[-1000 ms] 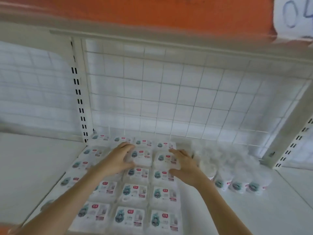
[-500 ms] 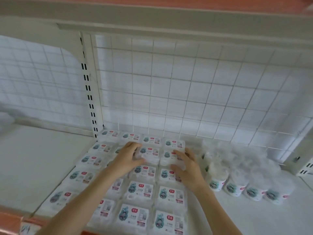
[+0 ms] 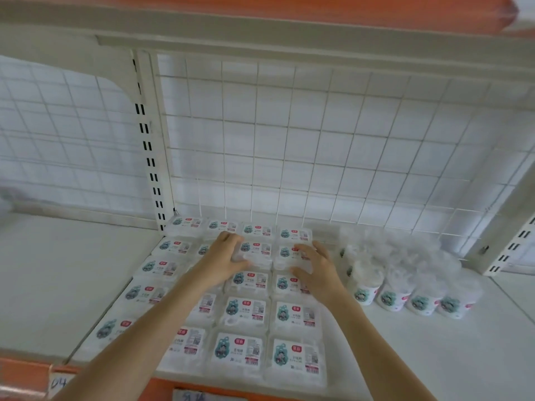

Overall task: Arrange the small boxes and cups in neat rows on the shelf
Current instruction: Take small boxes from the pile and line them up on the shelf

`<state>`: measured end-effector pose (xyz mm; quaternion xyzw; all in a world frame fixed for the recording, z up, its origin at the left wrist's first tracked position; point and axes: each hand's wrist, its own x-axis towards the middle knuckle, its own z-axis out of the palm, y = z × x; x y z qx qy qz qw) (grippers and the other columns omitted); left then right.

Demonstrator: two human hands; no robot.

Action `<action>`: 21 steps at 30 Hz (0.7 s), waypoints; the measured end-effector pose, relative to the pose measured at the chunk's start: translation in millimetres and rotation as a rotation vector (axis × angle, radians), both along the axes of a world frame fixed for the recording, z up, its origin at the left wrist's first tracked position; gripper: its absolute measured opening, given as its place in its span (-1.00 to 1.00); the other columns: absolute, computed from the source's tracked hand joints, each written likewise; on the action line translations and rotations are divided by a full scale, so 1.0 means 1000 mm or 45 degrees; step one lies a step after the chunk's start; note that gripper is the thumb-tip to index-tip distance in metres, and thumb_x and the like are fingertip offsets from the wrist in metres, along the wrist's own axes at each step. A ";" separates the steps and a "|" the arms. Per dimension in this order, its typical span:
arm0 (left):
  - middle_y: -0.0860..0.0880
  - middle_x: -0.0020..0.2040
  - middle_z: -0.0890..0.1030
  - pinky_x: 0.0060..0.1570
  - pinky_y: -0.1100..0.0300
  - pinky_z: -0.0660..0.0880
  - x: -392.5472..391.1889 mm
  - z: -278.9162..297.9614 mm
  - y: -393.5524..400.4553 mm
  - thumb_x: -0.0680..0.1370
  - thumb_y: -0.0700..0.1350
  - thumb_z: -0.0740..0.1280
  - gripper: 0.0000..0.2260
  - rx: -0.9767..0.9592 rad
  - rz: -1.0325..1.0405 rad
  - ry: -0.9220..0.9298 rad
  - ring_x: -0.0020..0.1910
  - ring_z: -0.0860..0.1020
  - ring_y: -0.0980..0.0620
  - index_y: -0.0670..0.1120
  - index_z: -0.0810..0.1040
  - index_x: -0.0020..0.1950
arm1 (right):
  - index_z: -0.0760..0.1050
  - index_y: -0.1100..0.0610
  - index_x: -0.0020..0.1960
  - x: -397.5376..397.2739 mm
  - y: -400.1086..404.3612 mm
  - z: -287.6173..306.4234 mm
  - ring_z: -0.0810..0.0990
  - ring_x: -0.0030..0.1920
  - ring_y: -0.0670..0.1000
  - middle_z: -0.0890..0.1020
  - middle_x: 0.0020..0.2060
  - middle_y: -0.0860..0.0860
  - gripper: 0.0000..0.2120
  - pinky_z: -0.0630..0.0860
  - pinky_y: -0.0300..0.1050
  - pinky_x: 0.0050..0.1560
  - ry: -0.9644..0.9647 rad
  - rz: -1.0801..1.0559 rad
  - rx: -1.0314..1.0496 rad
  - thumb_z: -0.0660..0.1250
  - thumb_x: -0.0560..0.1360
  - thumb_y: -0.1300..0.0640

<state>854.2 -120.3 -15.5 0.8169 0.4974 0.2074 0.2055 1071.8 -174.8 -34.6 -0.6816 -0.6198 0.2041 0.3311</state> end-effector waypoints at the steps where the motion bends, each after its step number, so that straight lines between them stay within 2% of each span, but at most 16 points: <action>1: -0.04 0.30 0.32 0.14 0.35 0.19 0.000 0.001 0.000 0.49 0.00 0.35 -0.51 -0.006 -0.007 -0.001 0.24 0.33 0.08 -0.12 0.29 0.35 | 0.34 0.06 0.36 -0.001 0.001 0.001 0.24 0.41 0.09 0.18 0.43 0.07 -0.51 0.36 -0.25 0.26 -0.013 -0.003 -0.001 0.37 0.47 0.18; 3: -0.06 0.32 0.29 0.16 0.32 0.20 0.000 0.003 0.000 0.49 -0.01 0.36 -0.49 -0.025 -0.010 -0.011 0.27 0.32 0.05 -0.11 0.27 0.36 | 0.35 0.05 0.34 -0.001 0.001 0.003 0.27 0.38 0.07 0.23 0.41 0.06 -0.52 0.43 -0.46 0.01 -0.028 -0.011 -0.010 0.37 0.46 0.18; 4: -0.07 0.33 0.27 0.18 0.30 0.21 0.001 0.005 0.000 0.48 -0.03 0.37 -0.47 -0.032 -0.007 -0.009 0.29 0.31 0.03 -0.12 0.26 0.37 | 0.35 0.04 0.34 -0.002 0.000 0.003 0.29 0.36 0.08 0.25 0.40 0.06 -0.52 0.43 -0.50 -0.07 -0.031 -0.015 -0.006 0.37 0.46 0.18; 5: -0.08 0.33 0.25 0.22 0.27 0.22 0.002 0.005 -0.001 0.48 -0.04 0.38 -0.46 -0.041 -0.005 -0.004 0.30 0.29 0.01 -0.13 0.25 0.38 | 0.33 0.03 0.35 -0.003 -0.002 0.003 0.28 0.37 0.10 0.24 0.41 0.06 -0.51 0.45 -0.44 0.02 -0.040 -0.017 0.000 0.37 0.46 0.16; 6: -0.10 0.33 0.22 0.26 0.22 0.22 0.003 0.006 -0.002 0.47 -0.06 0.39 -0.43 -0.047 -0.005 0.000 0.31 0.28 -0.01 -0.13 0.22 0.39 | 0.28 -0.01 0.39 -0.005 -0.005 0.004 0.22 0.41 0.13 0.19 0.44 0.06 -0.47 0.42 -0.25 0.21 -0.058 -0.020 -0.014 0.36 0.47 0.12; 7: -0.11 0.34 0.18 0.29 0.18 0.23 0.004 0.006 -0.004 0.47 -0.07 0.40 -0.40 -0.044 -0.009 -0.005 0.32 0.27 -0.04 -0.12 0.19 0.41 | 0.21 -0.05 0.42 -0.008 -0.009 0.006 0.12 0.45 0.16 0.09 0.48 0.05 -0.43 0.29 -0.03 0.36 -0.068 -0.029 -0.052 0.35 0.48 0.08; 8: -0.10 0.35 0.15 0.30 0.16 0.24 0.003 0.006 -0.006 0.46 -0.08 0.40 -0.37 -0.034 -0.013 -0.023 0.33 0.27 -0.05 -0.10 0.16 0.43 | 0.15 -0.07 0.45 -0.011 -0.014 0.008 0.03 0.48 0.15 0.02 0.50 0.05 -0.40 0.17 0.09 0.41 -0.072 -0.034 -0.075 0.33 0.49 0.05; 9: -0.09 0.36 0.13 0.30 0.13 0.26 0.002 0.007 -0.008 0.46 -0.08 0.40 -0.35 -0.019 -0.012 -0.048 0.32 0.28 -0.06 -0.08 0.13 0.44 | 0.11 -0.07 0.46 -0.015 -0.019 0.011 0.00 0.48 0.13 0.00 0.50 0.05 -0.39 0.11 0.11 0.42 -0.091 -0.041 -0.052 0.31 0.50 0.03; 11: -0.07 0.36 0.15 0.27 0.09 0.33 -0.005 0.008 -0.014 0.48 -0.06 0.37 -0.39 0.093 -0.007 -0.066 0.27 0.35 -0.04 -0.05 0.15 0.44 | 0.16 0.04 0.45 -0.022 -0.033 0.018 0.09 0.45 0.11 0.13 0.46 0.05 -0.43 0.12 -0.01 0.39 -0.163 -0.065 0.082 0.29 0.51 0.03; 14: -0.06 0.31 0.27 0.21 0.11 0.39 -0.021 0.012 -0.025 0.51 -0.01 0.32 -0.53 0.359 -0.047 0.036 0.13 0.43 0.02 -0.08 0.30 0.37 | 0.31 0.13 0.35 -0.029 -0.059 0.030 0.27 0.34 0.07 0.36 0.31 0.04 -0.56 0.21 -0.17 0.29 -0.287 -0.033 0.250 0.29 0.52 0.06; 17: -0.07 0.22 0.43 0.15 0.11 0.41 -0.035 0.017 -0.043 0.53 -0.04 0.29 -0.63 0.549 -0.128 0.171 0.14 0.48 -0.02 -0.13 0.42 0.30 | 0.39 0.11 0.29 -0.033 -0.088 0.038 0.37 0.26 0.02 0.45 0.23 0.01 -0.65 0.32 -0.14 0.24 -0.373 0.039 0.289 0.26 0.53 0.05; 21: -0.07 0.13 0.54 0.04 0.07 0.45 -0.048 0.019 -0.089 0.51 -0.11 0.32 -0.72 0.659 -0.155 0.242 0.07 0.54 -0.06 -0.13 0.50 0.21 | 0.48 0.09 0.20 -0.039 -0.128 0.040 0.51 0.11 0.05 0.56 0.12 -0.02 -0.73 0.48 -0.05 0.08 -0.565 0.119 0.355 0.27 0.52 0.06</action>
